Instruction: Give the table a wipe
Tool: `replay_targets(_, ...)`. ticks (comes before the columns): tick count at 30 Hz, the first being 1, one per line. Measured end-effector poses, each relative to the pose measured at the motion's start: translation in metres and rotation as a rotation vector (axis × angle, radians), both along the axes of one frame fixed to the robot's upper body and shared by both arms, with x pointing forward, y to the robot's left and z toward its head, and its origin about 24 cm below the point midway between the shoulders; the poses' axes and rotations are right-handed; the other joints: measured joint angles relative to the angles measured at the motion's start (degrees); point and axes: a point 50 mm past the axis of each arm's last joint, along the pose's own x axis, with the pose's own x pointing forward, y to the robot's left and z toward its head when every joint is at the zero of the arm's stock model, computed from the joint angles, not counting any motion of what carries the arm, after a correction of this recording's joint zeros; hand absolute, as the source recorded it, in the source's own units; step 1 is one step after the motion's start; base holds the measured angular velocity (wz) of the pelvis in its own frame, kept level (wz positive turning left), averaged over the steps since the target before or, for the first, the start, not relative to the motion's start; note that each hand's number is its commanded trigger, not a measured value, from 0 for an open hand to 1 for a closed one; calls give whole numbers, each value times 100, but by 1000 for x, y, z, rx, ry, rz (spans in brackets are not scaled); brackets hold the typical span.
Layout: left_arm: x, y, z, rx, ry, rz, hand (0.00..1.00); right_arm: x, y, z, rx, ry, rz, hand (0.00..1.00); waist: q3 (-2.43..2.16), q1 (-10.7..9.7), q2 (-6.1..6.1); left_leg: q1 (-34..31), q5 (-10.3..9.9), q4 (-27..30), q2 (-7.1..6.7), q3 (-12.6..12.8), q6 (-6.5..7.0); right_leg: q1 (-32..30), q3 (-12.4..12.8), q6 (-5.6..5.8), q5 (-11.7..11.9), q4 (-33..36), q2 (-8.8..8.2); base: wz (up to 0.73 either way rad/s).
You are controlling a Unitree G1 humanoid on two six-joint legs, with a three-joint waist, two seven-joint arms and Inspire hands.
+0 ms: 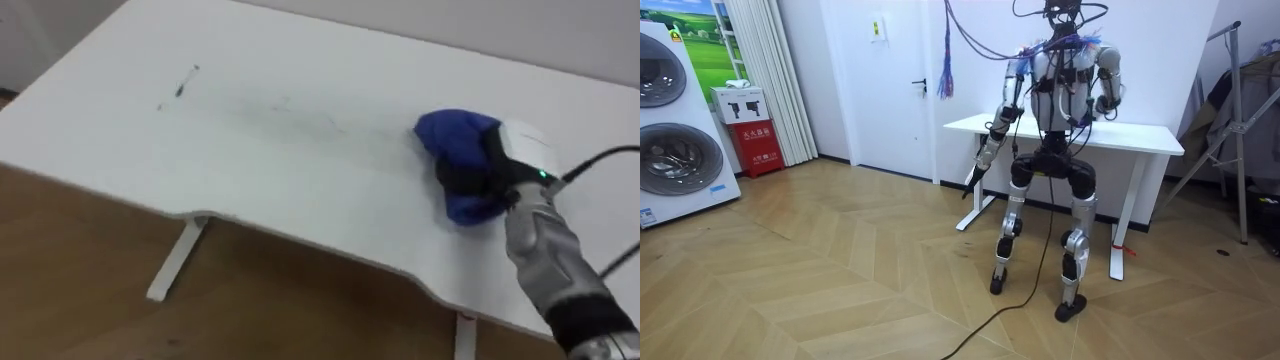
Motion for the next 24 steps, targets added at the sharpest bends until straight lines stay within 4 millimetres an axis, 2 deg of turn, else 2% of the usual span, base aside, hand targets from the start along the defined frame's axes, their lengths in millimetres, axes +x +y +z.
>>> replay_targets(2,-14,1,0,-14,39,15,0,-1,-11,-8,-19,43,-22,100,-5,-12,-7,-11,5,21,-38,-326,7,216,-257,1,0,1,-15,74)
replay_targets(3,-15,1,0,-18,44,16,0,-4,-17,-12,-23,67,-40,100,-5,-25,-7,-11,5,28,-50,-385,7,265,-314,1,-1,-1,-20,62)
replay_targets(5,-20,0,0,-36,53,21,0,-23,-43,-32,-18,151,-128,100,-9,-81,-12,-12,5,27,-91,-541,8,397,-534,7,-4,-6,-44,46)
replay_targets(7,-21,3,2,-35,47,29,0,-37,-59,-42,43,157,-184,100,-16,-277,-4,-16,5,38,-121,-672,8,481,-645,15,-9,6,-67,32)
replay_targets(10,-16,9,5,-24,17,28,0,-54,-86,-48,48,173,-259,100,-134,-430,52,26,7,17,-149,-772,13,510,-695,16,-10,53,-91,8)
replay_targets(12,-8,11,6,-21,-16,10,0,-60,-98,-49,41,186,-292,100,-154,-440,114,103,26,-38,-147,-998,42,482,-693,16,-11,224,-115,-4)
replay_targets(13,-2,12,7,-19,-36,-3,0,-62,-105,-49,38,195,-310,100,-143,-437,114,112,30,-33,-148,-1077,53,472,-690,16,-11,225,-118,-12)
replay_targets(15,7,11,7,-21,-60,-13,0,-60,-110,-46,55,190,-342,100,-127,-441,78,46,23,-23,-152,-1018,81,454,-686,15,-10,133,-99,-8)
replay_targets(18,26,7,6,-33,-99,-40,0,-42,-110,-30,72,153,-364,100,-89,-352,71,-210,21,-33,-152,-949,113,136,-617,-16,-16,110,-92,-20)
replay_targets(19,33,6,7,-34,-112,-49,0,-31,-107,-21,71,131,-365,100,-67,-279,76,-353,22,-25,-152,-931,113,-55,-549,-119,-31,89,-79,-37)
replay_targets(20,39,3,6,-39,-114,-61,0,-18,-103,-10,70,105,-364,100,-38,-217,108,-501,22,0,-153,-932,113,-240,-364,-326,-53,39,-35,-40)
replay_targets(21,43,1,6,-43,-118,-68,0,-12,-101,-4,70,87,-361,100,-25,-150,126,-592,22,14,-152,-937,114,-353,-235,-433,-69,12,-2,-43)
replay_targets(23,51,-2,5,-49,-125,-92,0,5,-95,14,94,44,-349,100,8,-4,169,-890,34,138,-153,-970,134,-718,320,-612,-68,7,114,-25)
replay_targets(24,52,-2,5,-50,-124,-89,0,6,-95,15,102,38,-353,100,14,0,177,-933,42,151,-155,-989,147,-771,416,-663,-70,20,137,6)
